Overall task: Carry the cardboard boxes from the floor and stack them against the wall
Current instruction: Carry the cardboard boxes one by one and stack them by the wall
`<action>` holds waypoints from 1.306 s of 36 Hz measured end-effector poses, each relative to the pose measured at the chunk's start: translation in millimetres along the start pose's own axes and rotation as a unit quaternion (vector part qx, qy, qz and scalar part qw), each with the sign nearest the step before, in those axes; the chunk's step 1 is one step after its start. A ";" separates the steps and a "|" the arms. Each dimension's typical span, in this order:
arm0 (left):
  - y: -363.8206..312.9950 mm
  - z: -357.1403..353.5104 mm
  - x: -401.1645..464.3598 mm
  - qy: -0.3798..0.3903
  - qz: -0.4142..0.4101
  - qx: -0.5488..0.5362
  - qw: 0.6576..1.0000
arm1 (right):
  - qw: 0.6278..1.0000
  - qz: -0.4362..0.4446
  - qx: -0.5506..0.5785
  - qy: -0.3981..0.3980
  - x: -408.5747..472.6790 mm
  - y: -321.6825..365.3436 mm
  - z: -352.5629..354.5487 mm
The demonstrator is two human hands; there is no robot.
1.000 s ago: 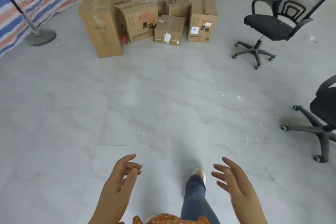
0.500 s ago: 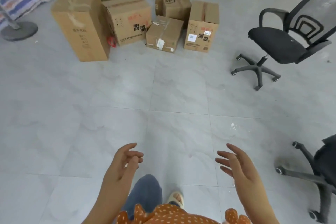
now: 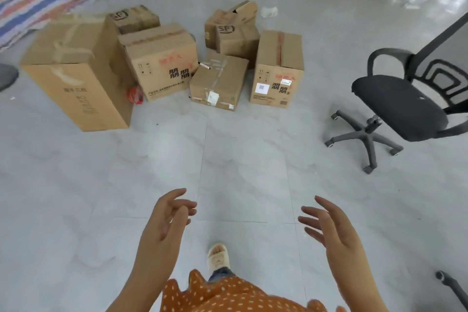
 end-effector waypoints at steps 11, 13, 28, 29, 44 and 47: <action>-34.8 -42.5 192.4 -0.009 0.033 0.019 0.999 | 1.000 -0.022 0.003 -0.013 193.5 60.0 -32.3; -38.4 -55.6 227.4 -0.026 0.036 0.013 0.999 | 1.000 -0.024 -0.003 -0.006 235.7 64.4 -37.2; -112.4 -197.9 512.9 -0.059 0.018 -0.013 0.998 | 0.998 0.025 -0.038 0.042 588.1 185.9 -42.4; -114.6 -202.1 527.9 -0.057 0.023 -0.006 0.998 | 0.998 0.023 -0.038 0.044 604.4 189.1 -46.9; -159.3 -243.2 805.8 0.001 0.055 0.046 0.997 | 0.998 -0.062 -0.012 -0.010 819.2 227.9 -119.6; -172.8 -251.0 857.6 0.025 0.050 0.064 0.996 | 0.998 -0.064 -0.012 -0.011 855.3 242.8 -130.8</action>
Point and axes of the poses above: each hand's wrist, its own x-axis towards the middle knuckle, its own z-axis out of the back of the hand, y = z × x, the point moved 1 cm from there along x, towards the middle knuckle, and after that the axes turned 6 degrees about -x, right-handed, at the moved point
